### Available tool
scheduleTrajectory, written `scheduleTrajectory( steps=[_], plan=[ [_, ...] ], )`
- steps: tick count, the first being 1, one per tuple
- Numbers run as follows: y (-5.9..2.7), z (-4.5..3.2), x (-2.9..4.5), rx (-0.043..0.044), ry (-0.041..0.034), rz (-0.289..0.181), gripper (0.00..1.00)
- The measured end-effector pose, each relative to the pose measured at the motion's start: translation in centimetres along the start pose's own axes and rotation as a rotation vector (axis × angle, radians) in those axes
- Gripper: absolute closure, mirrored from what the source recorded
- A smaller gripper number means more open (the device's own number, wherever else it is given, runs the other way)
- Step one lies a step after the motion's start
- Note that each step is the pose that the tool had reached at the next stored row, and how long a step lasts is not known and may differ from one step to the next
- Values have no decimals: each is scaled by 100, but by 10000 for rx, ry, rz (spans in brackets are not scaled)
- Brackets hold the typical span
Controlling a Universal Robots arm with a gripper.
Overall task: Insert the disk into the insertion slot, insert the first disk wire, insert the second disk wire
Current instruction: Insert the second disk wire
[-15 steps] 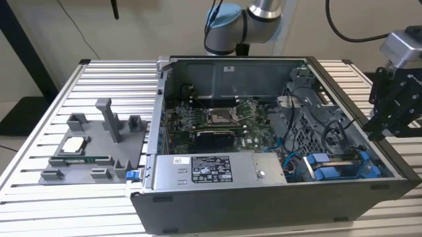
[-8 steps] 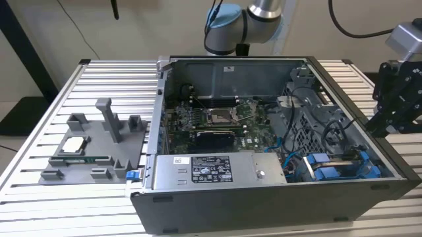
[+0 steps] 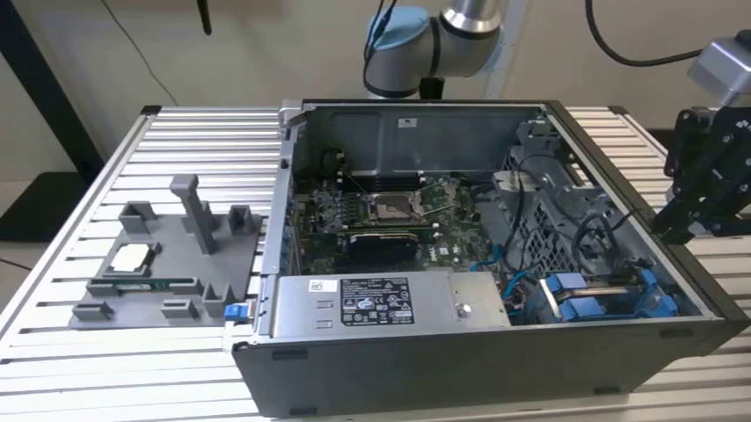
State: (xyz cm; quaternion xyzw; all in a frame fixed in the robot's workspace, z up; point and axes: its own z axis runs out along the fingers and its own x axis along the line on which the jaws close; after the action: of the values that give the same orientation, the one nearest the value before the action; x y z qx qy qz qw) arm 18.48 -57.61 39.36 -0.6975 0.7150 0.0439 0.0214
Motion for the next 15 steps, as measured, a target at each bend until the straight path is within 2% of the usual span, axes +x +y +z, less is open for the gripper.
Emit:
scheduleTrajectory(
  steps=[15],
  plan=[
    [-28,7,-91,0,-2,-1,73]
  ],
)
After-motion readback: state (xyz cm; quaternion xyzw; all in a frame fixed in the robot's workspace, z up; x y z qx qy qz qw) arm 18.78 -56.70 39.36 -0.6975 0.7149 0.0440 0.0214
